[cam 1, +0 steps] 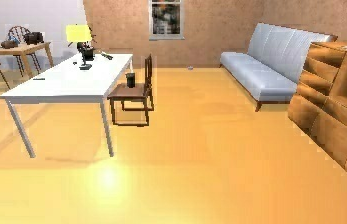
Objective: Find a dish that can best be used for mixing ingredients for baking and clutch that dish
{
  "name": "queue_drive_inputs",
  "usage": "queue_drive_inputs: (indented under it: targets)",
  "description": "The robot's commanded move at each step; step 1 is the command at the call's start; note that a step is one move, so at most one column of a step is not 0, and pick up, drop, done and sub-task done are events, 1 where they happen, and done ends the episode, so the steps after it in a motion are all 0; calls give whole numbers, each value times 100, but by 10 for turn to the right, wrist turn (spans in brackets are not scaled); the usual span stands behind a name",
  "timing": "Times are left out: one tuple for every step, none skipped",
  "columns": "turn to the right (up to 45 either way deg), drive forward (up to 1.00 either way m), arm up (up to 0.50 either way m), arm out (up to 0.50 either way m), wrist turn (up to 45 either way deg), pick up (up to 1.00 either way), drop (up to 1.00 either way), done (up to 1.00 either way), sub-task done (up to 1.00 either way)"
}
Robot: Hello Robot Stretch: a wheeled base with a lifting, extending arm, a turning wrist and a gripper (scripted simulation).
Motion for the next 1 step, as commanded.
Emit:
queue_drive_inputs:
  targets:
    - [0, 20, 0, 0, 0, 0, 0, 0, 0]
